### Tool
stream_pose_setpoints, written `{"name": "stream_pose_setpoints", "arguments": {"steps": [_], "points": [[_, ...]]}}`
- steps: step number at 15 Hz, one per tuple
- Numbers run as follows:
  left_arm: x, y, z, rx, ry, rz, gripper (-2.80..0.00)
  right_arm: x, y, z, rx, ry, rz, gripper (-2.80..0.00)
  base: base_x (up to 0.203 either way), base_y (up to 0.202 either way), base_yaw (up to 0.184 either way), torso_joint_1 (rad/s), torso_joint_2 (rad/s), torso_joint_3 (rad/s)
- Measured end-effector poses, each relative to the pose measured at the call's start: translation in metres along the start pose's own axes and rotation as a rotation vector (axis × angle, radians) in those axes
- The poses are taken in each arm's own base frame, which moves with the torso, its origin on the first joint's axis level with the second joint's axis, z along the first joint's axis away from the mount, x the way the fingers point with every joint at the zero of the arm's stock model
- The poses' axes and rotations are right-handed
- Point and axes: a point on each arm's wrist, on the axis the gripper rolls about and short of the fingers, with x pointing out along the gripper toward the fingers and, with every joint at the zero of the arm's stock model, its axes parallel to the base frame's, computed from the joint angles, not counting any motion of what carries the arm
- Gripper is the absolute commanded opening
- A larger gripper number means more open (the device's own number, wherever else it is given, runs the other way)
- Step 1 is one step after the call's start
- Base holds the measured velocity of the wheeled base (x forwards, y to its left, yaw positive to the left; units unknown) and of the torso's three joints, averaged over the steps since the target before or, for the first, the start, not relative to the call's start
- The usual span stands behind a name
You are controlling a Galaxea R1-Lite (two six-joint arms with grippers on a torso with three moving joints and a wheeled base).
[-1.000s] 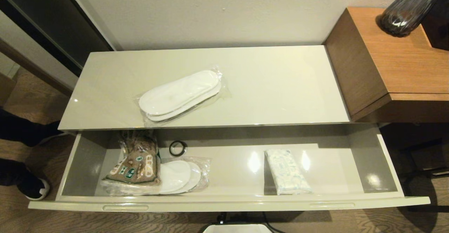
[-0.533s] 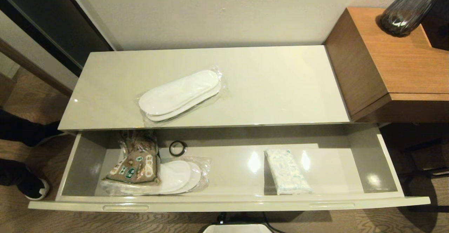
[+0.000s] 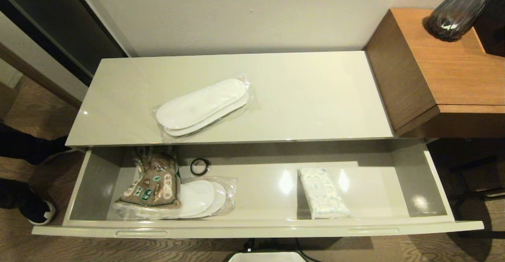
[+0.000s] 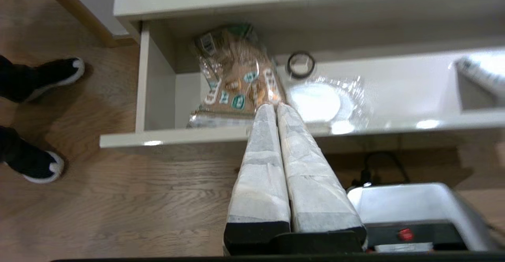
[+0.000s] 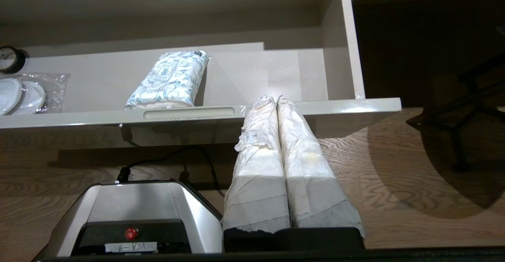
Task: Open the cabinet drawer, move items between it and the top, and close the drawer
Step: Pick up the disposable slippers on the table
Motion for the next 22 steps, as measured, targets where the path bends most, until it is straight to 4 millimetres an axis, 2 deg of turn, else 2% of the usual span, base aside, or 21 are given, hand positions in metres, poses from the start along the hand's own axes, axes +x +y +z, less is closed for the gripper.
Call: {"name": "stream_pose_setpoints", "arguments": {"steps": [2, 5, 9, 12, 16, 19, 20, 21, 22], "points": [[0.013, 0.001, 0.027, -0.025, 0.068, 0.001, -2.80, 0.000, 0.000, 0.000, 0.000, 0.000, 0.000, -2.80, 0.000, 0.000, 0.000, 0.000, 0.00, 0.000], [0.053, 0.002, 0.050, -0.043, 0.237, 0.003, -2.80, 0.000, 0.000, 0.000, 0.000, 0.001, 0.000, -2.80, 0.000, 0.000, 0.000, 0.000, 0.00, 0.000], [0.121, 0.000, 0.067, -0.068, 0.375, -0.058, -2.80, 0.000, 0.000, 0.000, 0.000, 0.001, 0.000, -2.80, 0.000, 0.000, 0.000, 0.000, 0.00, 0.000], [0.172, 0.001, 0.088, -0.151, 0.389, -0.074, -2.80, 0.000, 0.000, 0.000, 0.000, 0.001, 0.000, -2.80, 0.000, 0.000, 0.000, 0.000, 0.00, 0.000], [0.222, 0.003, 0.091, -0.267, 0.450, -0.057, -2.80, 0.000, 0.000, 0.000, 0.000, 0.001, 0.000, -2.80, 0.000, 0.000, 0.000, 0.000, 0.00, 0.000], [0.250, 0.003, 0.091, -0.363, 0.486, -0.076, -2.80, 0.000, 0.000, 0.000, 0.000, 0.001, 0.000, -2.80, 0.000, 0.000, 0.000, 0.000, 0.00, 0.000], [0.257, 0.003, 0.091, -0.372, 0.492, -0.077, -1.33, 0.000, 0.000, 0.000, 0.000, 0.001, 0.000, -2.80, 0.000, 0.000, 0.000, 0.000, 0.00, 0.000], [0.264, 0.004, 0.090, -0.376, 0.497, -0.076, 0.00, 0.000, 0.000, 0.000, -0.001, 0.001, 0.000, -2.80, 0.000, 0.000, 0.000, 0.000, 0.00, 0.000], [0.271, 0.004, 0.090, -0.379, 0.502, -0.077, 0.00, 0.000, 0.000, 0.000, 0.000, 0.002, 0.000, -2.80, 0.000, 0.000, 0.000, 0.000, 0.00, 0.000]]}}
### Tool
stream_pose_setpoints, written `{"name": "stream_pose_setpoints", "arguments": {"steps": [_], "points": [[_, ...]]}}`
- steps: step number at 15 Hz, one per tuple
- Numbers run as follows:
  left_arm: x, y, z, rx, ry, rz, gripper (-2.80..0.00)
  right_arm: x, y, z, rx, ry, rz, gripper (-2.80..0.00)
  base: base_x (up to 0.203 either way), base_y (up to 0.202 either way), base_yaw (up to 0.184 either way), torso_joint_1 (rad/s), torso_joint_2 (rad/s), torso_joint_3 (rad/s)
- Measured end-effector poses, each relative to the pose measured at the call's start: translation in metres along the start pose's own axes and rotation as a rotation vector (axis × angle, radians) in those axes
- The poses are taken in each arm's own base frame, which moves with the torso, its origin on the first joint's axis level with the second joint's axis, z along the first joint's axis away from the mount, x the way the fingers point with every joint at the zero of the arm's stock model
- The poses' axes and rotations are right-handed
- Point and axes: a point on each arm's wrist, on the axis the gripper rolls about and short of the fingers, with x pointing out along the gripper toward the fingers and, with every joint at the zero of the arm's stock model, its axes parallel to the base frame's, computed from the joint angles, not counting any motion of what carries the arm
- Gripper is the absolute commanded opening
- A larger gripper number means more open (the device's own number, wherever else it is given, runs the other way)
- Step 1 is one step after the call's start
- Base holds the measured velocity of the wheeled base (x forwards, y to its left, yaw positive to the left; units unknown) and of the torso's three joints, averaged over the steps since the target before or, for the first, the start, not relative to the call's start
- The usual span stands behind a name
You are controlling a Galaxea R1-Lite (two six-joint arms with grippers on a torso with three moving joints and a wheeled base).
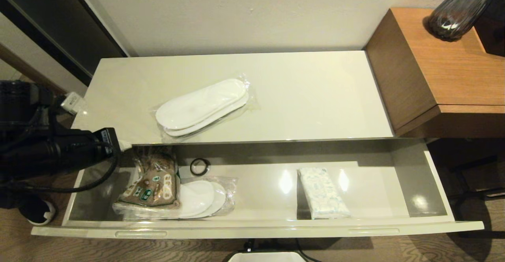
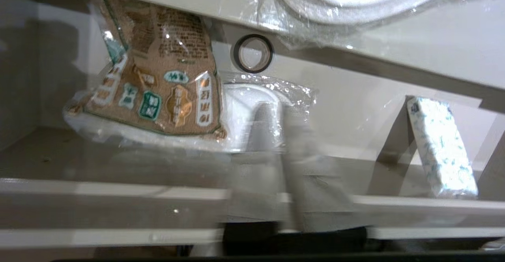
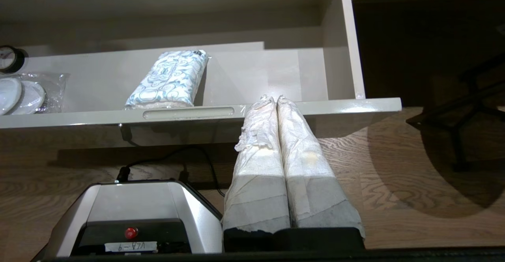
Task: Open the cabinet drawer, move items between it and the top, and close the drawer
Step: Pick up the disposable slippers on the table
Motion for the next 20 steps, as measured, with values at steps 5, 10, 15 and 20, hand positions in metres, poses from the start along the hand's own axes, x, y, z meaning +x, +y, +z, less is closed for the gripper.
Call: {"name": "stream_pose_setpoints", "arguments": {"steps": [5, 10, 15, 20], "points": [[0.019, 0.000, 0.007, -0.010, 0.027, -0.033, 0.00, 0.000, 0.000, 0.000, 0.000, 0.000, 0.000, -2.80, 0.000, 0.000, 0.000, 0.000, 0.00, 0.000], [0.041, -0.008, 0.030, 0.019, -0.011, -0.082, 0.00, 0.000, 0.000, 0.000, 0.000, 0.000, 0.000, -2.80, 0.000, 0.000, 0.000, 0.000, 0.00, 0.000], [0.081, -0.015, 0.043, 0.032, 0.000, -0.114, 0.00, 0.000, 0.000, 0.000, 0.000, 0.000, 0.000, -2.80, 0.000, 0.000, 0.000, 0.000, 0.00, 0.000], [0.106, -0.016, 0.046, 0.027, 0.011, -0.119, 0.00, 0.000, 0.000, 0.000, 0.000, 0.000, 0.000, -2.80, 0.000, 0.000, 0.000, 0.000, 0.00, 0.000]]}}
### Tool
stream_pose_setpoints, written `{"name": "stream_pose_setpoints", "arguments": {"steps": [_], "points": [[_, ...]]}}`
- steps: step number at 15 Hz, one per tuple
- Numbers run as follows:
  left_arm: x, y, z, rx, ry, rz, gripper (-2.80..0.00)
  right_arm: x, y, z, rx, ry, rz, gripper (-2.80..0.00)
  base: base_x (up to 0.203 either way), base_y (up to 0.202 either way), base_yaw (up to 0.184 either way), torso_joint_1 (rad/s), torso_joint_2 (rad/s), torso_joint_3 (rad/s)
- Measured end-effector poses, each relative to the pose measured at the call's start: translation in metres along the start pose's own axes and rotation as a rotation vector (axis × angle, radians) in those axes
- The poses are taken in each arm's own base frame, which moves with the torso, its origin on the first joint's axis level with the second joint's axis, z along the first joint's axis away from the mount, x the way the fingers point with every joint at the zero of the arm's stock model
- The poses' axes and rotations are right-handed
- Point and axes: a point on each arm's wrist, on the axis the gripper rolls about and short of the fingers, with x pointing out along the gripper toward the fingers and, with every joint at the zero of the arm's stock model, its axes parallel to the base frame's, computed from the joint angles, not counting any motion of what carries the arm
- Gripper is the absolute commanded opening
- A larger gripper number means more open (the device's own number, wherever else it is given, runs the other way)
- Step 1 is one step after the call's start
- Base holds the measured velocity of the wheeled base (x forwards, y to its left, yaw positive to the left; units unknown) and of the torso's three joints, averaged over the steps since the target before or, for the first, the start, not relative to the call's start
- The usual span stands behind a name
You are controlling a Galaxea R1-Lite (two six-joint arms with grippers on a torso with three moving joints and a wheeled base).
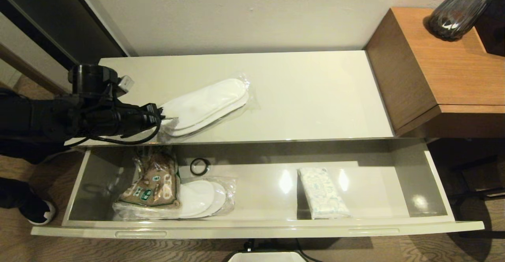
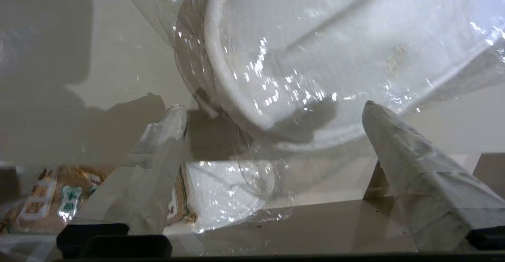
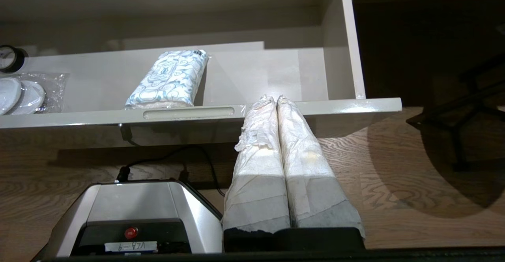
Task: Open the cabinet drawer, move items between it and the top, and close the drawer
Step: Pick up the disposable slippers on the table
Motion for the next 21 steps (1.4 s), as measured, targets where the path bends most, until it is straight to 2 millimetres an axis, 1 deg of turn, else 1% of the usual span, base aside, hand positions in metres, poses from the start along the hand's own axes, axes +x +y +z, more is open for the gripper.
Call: {"name": "stream_pose_setpoints", "arguments": {"steps": [4, 8, 12, 13, 16, 21], "points": [[0.020, 0.000, 0.008, 0.005, -0.016, -0.010, 0.00, 0.000, 0.000, 0.000, 0.000, 0.000, 0.000, -2.80, 0.000, 0.000, 0.000, 0.000, 0.00, 0.000], [0.034, 0.003, 0.001, -0.002, 0.008, -0.007, 0.00, 0.000, 0.000, 0.000, 0.000, 0.000, 0.001, -2.80, 0.000, 0.000, 0.000, 0.000, 0.00, 0.000], [0.041, -0.001, -0.003, 0.003, 0.025, -0.017, 0.00, 0.000, 0.000, 0.000, 0.000, 0.001, 0.001, -2.80, 0.000, 0.000, 0.000, 0.000, 0.00, 0.000], [0.042, -0.003, -0.003, 0.007, 0.025, -0.021, -2.80, 0.000, 0.000, 0.000, 0.000, 0.001, 0.000, -2.80, 0.000, 0.000, 0.000, 0.000, 0.00, 0.000], [0.047, -0.008, -0.007, 0.019, 0.037, -0.027, -2.80, 0.000, 0.000, 0.000, 0.000, 0.001, 0.000, -2.80, 0.000, 0.000, 0.000, 0.000, 0.00, 0.000], [0.048, -0.009, -0.011, 0.019, 0.051, -0.026, -2.80, 0.000, 0.000, 0.000, 0.000, 0.001, 0.000, -2.80, 0.000, 0.000, 0.000, 0.000, 0.00, 0.000]]}}
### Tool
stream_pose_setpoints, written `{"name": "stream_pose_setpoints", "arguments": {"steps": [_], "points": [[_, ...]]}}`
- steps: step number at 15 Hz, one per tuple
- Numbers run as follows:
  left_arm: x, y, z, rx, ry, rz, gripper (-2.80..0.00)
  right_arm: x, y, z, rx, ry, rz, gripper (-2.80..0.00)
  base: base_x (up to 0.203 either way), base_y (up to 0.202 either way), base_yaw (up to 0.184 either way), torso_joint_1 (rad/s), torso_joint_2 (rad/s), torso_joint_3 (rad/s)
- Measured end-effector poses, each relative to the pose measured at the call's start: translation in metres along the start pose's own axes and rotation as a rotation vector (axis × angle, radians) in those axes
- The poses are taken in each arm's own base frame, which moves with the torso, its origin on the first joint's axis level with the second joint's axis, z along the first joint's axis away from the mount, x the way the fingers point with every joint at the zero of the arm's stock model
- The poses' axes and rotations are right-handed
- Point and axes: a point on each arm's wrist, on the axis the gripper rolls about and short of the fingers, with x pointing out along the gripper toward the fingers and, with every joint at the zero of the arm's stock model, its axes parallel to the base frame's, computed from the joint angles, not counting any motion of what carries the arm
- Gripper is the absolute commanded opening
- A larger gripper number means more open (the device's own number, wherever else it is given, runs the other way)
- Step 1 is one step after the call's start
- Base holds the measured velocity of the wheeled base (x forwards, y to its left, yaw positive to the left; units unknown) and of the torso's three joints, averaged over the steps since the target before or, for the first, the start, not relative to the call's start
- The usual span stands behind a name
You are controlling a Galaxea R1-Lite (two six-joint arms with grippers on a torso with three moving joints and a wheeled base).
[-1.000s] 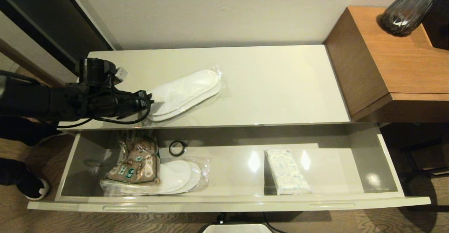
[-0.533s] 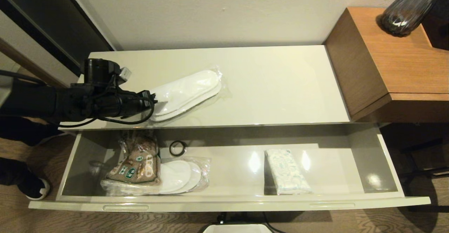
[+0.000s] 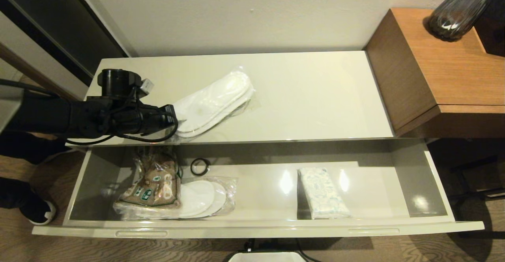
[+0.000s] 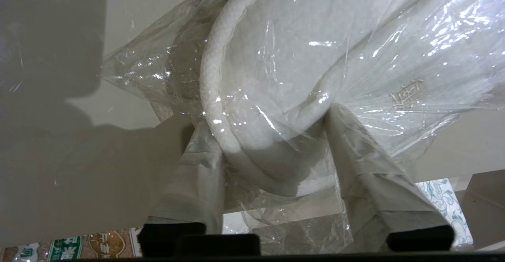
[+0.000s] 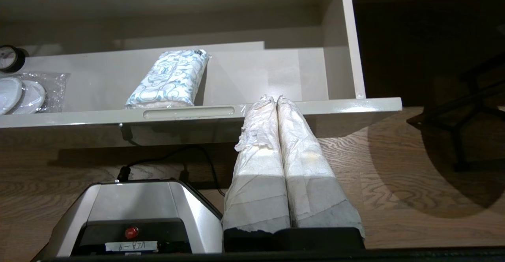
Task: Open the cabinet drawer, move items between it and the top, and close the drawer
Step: Pick up the disposable slippers on the table
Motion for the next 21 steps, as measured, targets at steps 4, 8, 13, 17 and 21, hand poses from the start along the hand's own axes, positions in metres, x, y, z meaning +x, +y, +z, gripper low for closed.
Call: {"name": "stream_pose_setpoints", "arguments": {"steps": [4, 8, 13, 17, 21], "points": [[-0.008, -0.002, 0.000, 0.003, -0.004, 0.000, -2.80, 0.000, 0.000, 0.000, 0.000, 0.000, 0.000, -2.80, 0.000, 0.000, 0.000, 0.000, 0.00, 0.000], [-0.024, -0.014, 0.001, 0.018, -0.016, -0.019, -2.80, 0.000, 0.000, 0.000, 0.000, 0.000, 0.000, -2.80, 0.000, 0.000, 0.000, 0.000, 0.00, 0.000], [-0.042, -0.027, -0.003, 0.036, -0.022, -0.044, -2.80, 0.000, 0.000, 0.000, 0.000, 0.000, 0.000, -2.80, 0.000, 0.000, 0.000, 0.000, 0.00, 0.000], [-0.053, -0.030, -0.005, 0.039, -0.033, -0.035, -2.80, 0.000, 0.000, 0.000, 0.000, 0.000, 0.000, -2.80, 0.000, 0.000, 0.000, 0.000, 0.00, 0.000], [-0.066, -0.029, -0.014, 0.035, -0.019, -0.028, -2.80, 0.000, 0.000, 0.000, 0.000, 0.000, -0.001, -2.80, 0.000, 0.000, 0.000, 0.000, 0.00, 0.000]]}}
